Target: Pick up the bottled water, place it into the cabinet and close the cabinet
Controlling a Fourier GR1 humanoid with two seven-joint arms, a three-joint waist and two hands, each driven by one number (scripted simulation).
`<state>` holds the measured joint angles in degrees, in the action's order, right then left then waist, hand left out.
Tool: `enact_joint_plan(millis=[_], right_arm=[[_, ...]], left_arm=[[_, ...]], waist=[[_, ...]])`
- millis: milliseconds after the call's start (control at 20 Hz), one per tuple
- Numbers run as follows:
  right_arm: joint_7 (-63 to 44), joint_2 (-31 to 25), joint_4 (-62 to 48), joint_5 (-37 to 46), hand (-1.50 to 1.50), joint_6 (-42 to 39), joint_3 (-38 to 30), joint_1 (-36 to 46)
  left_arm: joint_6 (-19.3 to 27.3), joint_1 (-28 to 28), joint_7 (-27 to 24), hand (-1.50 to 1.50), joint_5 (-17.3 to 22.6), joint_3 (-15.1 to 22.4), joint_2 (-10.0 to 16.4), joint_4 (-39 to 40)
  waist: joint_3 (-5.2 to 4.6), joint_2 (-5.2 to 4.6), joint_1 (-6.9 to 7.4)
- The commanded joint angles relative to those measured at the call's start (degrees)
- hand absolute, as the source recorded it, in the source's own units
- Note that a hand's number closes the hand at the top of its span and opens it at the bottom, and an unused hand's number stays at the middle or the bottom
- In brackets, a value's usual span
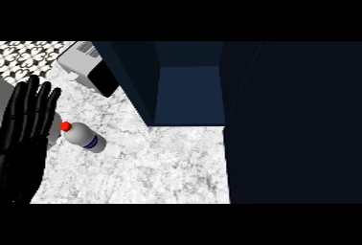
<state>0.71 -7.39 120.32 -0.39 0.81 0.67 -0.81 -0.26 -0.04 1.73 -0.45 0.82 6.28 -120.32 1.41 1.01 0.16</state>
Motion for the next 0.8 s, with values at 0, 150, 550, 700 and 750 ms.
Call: enact_joint_plan(millis=[0, 150, 550, 700, 750], right_arm=[[2.08, -0.97, 1.45, -3.92, -1.5, -2.54, -2.82, -2.52], [4.48, 2.07, 5.18, -3.84, -1.5, -2.97, 1.63, -8.13], [-13.18, 0.35, 15.73, -12.59, -1.5, -5.95, 6.68, -17.74], [-10.91, 0.64, 18.02, -13.33, -1.5, -7.41, 5.95, -22.74], [-15.78, 1.01, 22.35, -12.27, -1.5, -5.04, 7.49, -21.16]], left_arm=[[-0.62, 0.77, -3.52, -1.5, 1.06, -4.65, 1.56, 1.37], [6.25, -3.71, 0.88, -1.5, -1.99, -10.56, 1.62, 1.55], [14.9, 0.65, 13.83, -1.5, -4.63, -7.61, -5.83, -0.92], [15.34, 1.43, 14.6, -1.5, -7.36, -5.86, -5.88, -2.1], [15.11, 3.39, 14.06, -1.5, -7.13, -6.32, -6.05, -2.66]], waist=[[-1.41, -0.96, -0.29], [-1.36, -0.93, -0.66], [-1.37, -0.77, -0.86], [-1.38, -0.89, -0.62], [-1.41, -0.89, -0.44]])
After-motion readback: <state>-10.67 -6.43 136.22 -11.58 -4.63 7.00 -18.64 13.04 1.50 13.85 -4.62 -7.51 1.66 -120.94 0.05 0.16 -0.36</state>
